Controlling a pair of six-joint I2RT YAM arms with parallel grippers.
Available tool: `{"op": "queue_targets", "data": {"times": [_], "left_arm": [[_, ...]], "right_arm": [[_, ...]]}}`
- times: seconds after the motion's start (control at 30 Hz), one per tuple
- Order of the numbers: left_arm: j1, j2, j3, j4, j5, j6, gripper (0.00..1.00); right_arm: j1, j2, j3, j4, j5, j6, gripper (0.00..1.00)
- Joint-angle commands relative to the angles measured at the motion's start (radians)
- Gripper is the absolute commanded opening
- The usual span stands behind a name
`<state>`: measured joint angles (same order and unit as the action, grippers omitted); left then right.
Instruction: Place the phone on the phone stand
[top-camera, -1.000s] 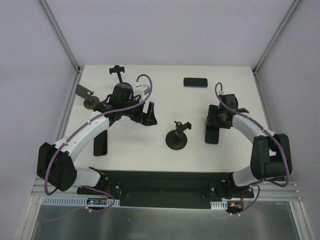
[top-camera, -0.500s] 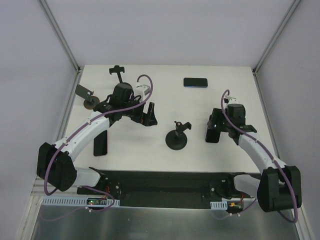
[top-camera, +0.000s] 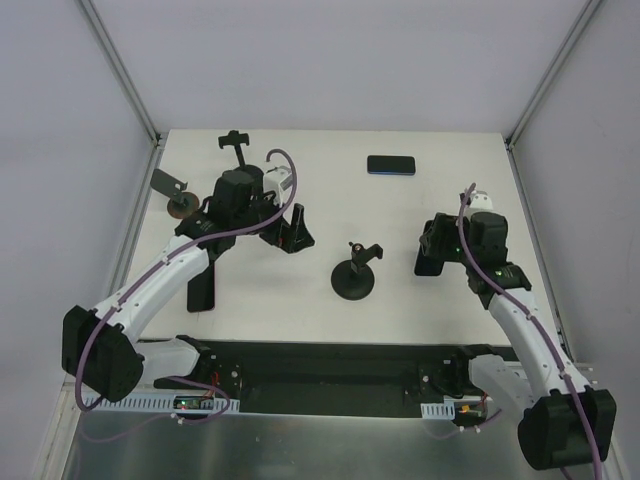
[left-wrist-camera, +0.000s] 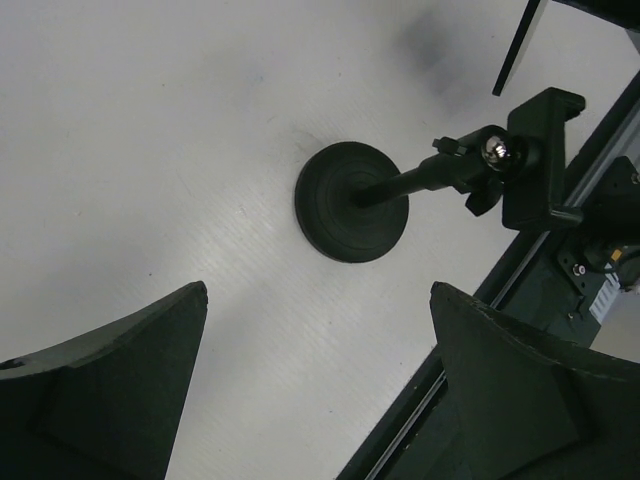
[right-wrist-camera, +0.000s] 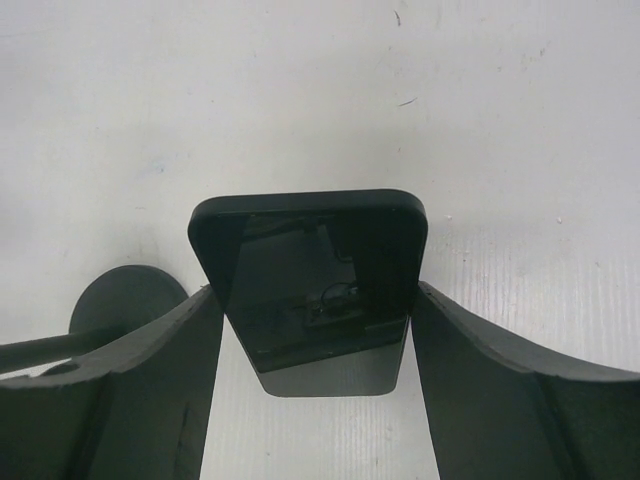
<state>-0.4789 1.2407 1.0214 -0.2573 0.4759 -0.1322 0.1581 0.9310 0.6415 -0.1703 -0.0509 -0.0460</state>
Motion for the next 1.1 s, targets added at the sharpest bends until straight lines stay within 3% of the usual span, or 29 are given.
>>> {"op": "queue_targets", "data": {"times": [0.0, 0.13, 0.2, 0.33, 0.47, 0.63, 0.83, 0.93, 1.03, 1.07], "left_arm": [[-0.007, -0.089, -0.021, 0.156, 0.131, -0.019, 0.91], [-0.05, -0.112, 0.076, 0.208, 0.207, -0.116, 0.89], [-0.099, -0.109, 0.126, 0.216, 0.17, -0.135, 0.88], [-0.316, -0.058, 0.258, 0.216, 0.038, -0.129, 0.87], [-0.467, 0.07, 0.348, 0.216, -0.109, -0.1, 0.88], [-0.536, 0.216, 0.451, 0.216, -0.261, -0.127, 0.88], [-0.598, 0.365, 0.568, 0.219, -0.283, -0.141, 0.87], [-0.615, 0.417, 0.603, 0.219, -0.301, -0.15, 0.84], [-0.622, 0.453, 0.62, 0.22, -0.307, -0.164, 0.73], [-0.624, 0.468, 0.623, 0.219, -0.307, -0.171, 0.6]], "right_arm": [[0.006, -0.11, 0.101, -0.018, -0.059, 0.017, 0.01], [0.006, -0.116, 0.227, -0.168, -0.093, 0.021, 0.01], [0.006, -0.127, 0.293, -0.222, -0.112, 0.028, 0.01], [0.008, -0.15, 0.383, -0.297, -0.161, 0.044, 0.01], [0.008, -0.176, 0.454, -0.359, -0.199, 0.098, 0.01], [0.006, -0.21, 0.518, -0.409, -0.268, 0.164, 0.01], [0.006, -0.25, 0.501, -0.422, -0.293, 0.232, 0.01], [0.006, -0.261, 0.495, -0.423, -0.294, 0.251, 0.01], [0.008, -0.282, 0.489, -0.422, -0.291, 0.271, 0.01], [0.006, -0.288, 0.483, -0.42, -0.291, 0.278, 0.01]]}}
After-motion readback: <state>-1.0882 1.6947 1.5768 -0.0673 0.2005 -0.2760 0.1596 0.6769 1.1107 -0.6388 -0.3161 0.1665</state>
